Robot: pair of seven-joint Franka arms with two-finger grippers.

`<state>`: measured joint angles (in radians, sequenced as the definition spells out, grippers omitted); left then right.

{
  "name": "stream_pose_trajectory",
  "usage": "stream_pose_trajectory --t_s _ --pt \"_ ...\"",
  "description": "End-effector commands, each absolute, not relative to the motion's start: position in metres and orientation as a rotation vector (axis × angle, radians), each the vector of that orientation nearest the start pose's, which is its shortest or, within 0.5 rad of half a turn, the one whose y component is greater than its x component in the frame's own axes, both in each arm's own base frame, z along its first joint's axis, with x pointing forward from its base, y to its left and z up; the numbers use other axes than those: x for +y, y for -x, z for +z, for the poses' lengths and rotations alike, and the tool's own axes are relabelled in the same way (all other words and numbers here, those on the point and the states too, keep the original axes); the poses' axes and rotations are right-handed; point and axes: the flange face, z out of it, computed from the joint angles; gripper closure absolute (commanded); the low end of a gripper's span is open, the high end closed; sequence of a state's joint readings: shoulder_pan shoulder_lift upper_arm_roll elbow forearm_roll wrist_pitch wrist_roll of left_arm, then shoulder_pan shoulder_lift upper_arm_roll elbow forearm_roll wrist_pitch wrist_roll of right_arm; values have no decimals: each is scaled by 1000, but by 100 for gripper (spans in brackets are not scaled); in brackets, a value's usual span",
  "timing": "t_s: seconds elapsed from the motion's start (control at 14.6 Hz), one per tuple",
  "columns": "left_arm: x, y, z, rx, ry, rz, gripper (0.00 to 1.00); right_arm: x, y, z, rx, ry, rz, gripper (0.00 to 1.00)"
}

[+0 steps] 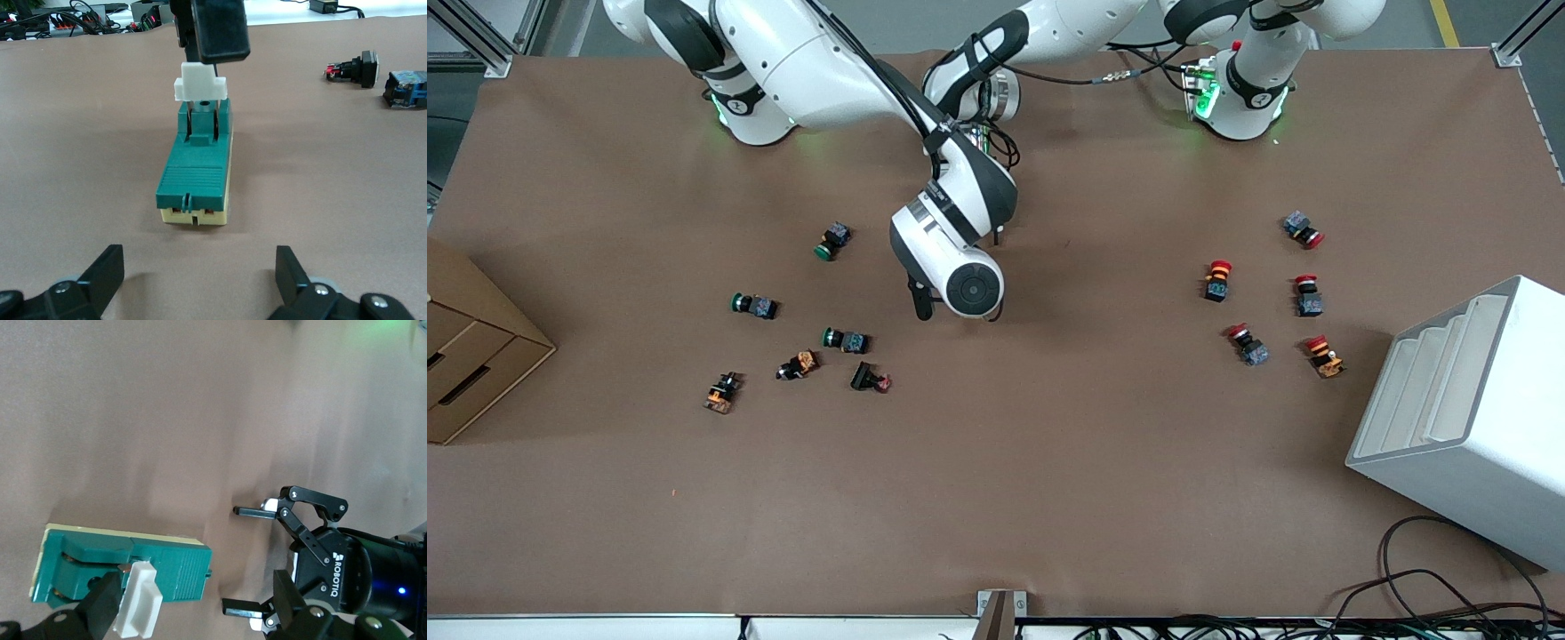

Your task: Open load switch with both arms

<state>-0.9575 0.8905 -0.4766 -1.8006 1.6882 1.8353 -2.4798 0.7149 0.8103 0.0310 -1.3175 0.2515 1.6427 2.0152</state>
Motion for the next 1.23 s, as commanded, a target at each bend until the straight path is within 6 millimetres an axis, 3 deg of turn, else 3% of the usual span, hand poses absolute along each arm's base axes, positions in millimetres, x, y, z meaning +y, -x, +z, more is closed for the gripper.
stream_pose_trajectory --t_s 0.0,0.82,1.16 --pt "-587 -173 83 45 2665 -1551 0 483 -481 238 2150 2785 698 0" --pt "-588 -173 82 42 2667 -1552 0 497 -463 222 2103 2840 696 0" --pt "-589 -173 83 40 2666 -1554 0 494 -460 203 2110 2832 676 0"
